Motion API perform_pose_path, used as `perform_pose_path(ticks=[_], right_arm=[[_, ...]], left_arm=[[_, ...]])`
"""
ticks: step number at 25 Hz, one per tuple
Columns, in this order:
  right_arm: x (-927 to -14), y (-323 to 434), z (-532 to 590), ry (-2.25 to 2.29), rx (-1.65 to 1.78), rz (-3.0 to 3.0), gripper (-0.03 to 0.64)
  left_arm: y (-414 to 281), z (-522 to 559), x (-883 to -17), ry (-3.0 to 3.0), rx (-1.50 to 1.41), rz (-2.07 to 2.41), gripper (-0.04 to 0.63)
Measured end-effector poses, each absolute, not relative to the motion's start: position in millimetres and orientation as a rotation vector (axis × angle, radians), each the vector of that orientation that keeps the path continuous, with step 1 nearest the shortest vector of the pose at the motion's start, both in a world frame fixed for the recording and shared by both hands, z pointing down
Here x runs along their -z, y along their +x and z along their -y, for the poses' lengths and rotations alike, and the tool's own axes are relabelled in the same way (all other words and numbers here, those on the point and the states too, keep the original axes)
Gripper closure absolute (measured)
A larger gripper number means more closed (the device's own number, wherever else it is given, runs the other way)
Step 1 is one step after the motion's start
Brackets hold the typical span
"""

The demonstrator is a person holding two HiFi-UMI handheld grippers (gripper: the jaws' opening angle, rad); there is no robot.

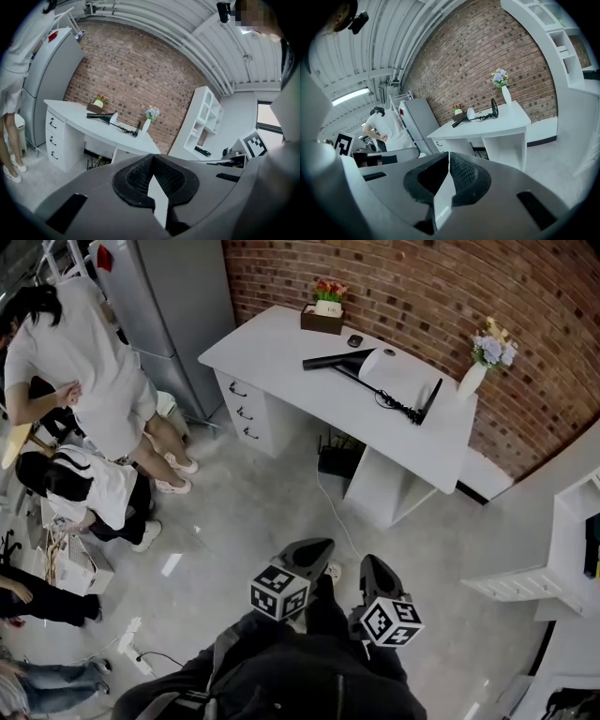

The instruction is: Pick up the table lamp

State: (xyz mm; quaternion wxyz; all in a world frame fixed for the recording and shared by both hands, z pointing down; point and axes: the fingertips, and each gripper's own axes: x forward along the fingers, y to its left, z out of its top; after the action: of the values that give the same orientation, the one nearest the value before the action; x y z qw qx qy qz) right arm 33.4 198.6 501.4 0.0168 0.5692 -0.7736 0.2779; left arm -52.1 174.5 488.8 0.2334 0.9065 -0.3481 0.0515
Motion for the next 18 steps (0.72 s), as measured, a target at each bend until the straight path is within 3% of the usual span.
perform_pose_path(ticks=[18], right_arm=[[-507, 88, -77, 1.776, -0.911, 2.383, 0.604]], left_arm=[[-5, -48, -497, 2.438, -0.164, 0.968, 0.589]])
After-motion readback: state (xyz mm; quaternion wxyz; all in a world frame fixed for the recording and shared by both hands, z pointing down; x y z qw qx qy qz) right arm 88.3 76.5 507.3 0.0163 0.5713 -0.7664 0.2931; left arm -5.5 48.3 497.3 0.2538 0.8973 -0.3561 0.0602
